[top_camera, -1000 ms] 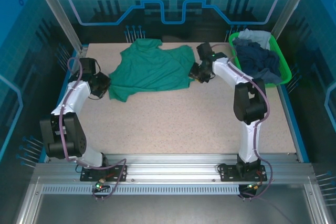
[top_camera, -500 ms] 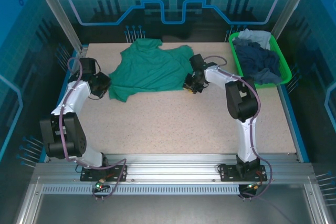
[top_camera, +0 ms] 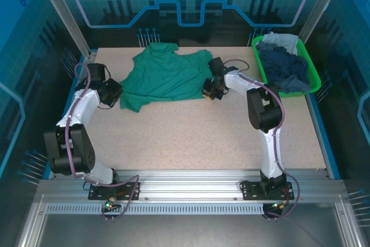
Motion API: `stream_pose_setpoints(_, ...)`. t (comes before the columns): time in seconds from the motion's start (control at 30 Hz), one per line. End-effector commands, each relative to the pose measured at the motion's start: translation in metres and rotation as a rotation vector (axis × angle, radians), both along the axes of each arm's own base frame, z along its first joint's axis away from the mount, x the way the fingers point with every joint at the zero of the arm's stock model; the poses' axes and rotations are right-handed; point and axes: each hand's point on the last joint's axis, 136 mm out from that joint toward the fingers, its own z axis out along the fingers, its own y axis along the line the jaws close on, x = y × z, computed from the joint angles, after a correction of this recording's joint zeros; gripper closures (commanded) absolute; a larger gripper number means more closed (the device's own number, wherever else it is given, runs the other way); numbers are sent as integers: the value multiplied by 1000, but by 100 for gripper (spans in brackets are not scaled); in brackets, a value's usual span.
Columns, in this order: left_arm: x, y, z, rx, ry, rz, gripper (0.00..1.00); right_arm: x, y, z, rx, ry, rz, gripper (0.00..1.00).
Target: Fold and stack the t-shirts
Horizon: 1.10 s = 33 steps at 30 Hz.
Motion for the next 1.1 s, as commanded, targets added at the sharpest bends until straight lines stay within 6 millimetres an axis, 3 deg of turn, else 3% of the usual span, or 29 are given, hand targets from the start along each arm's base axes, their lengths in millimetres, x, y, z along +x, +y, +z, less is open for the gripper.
stream_pose_setpoints(0.0, 7, -1, 11, -10, -34, -8, 100, 2, -7, -3, -35, 15, -7, 93)
stream_pose_setpoints(0.13, 9, -4, 17, -33, -49, -3, 100, 3, -5, 26, -50, -43, 3, 100)
stream_pose_setpoints(0.27, 20, -9, 41, -83, -106, 4, 100, 8, -5, 88, -41, -164, 9, 100)
stream_pose_setpoints(0.4, 38, -14, 86, -140, -207, 19, 100, 16, -8, 165, -24, -310, 13, 100)
stream_pose_setpoints(0.6, 50, -14, 178, -166, -403, 42, 100, 12, -23, 271, -1, -505, 2, 100)
stream_pose_setpoints(0.8, 24, -14, 266, -138, -603, 51, 100, -23, -50, 371, 18, -770, -18, 100)
stream_pose_setpoints(0.97, -25, -20, 328, -95, -795, 37, 100, -79, -74, 428, 55, -949, -31, 100)
stream_pose_setpoints(1.07, -52, -21, 358, -75, -900, 53, 100, -109, -86, 448, 81, -1009, -45, 100)
